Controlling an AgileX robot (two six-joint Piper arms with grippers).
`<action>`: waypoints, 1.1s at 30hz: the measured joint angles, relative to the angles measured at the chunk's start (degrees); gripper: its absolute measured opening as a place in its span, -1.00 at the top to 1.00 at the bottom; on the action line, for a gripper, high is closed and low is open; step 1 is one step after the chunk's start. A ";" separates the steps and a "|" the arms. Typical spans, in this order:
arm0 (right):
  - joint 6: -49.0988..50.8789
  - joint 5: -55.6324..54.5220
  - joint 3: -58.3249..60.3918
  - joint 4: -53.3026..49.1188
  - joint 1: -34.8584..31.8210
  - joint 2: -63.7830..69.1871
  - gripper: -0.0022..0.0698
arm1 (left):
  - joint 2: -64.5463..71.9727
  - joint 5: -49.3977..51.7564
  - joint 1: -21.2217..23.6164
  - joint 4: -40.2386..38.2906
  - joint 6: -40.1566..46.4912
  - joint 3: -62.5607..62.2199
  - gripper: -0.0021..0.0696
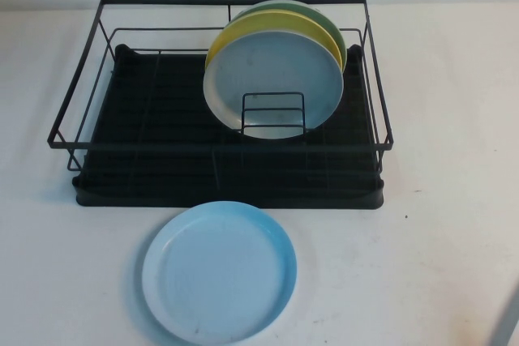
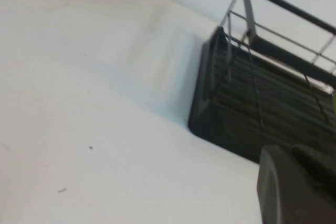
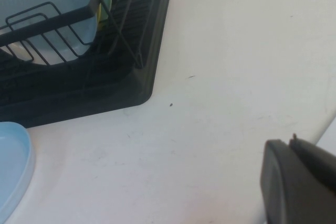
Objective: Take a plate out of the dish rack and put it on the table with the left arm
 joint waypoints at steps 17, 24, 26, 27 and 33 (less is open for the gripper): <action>0.00 0.00 0.00 0.00 0.00 0.00 1.00 | 0.00 6.49 -10.38 0.19 17.86 0.00 0.95; 0.00 0.00 0.00 0.00 0.00 0.00 1.00 | 0.00 6.58 -10.38 0.19 18.39 0.00 0.95; 0.00 0.00 0.00 0.00 0.00 0.00 1.00 | 0.00 6.58 -10.38 0.19 18.39 0.00 0.95; 0.00 0.00 0.00 0.00 0.00 0.00 1.00 | 0.00 6.58 -10.38 0.19 18.39 0.00 0.95; 0.00 0.00 0.00 0.00 0.00 0.00 1.00 | 0.00 6.58 -10.38 0.19 18.39 0.00 0.95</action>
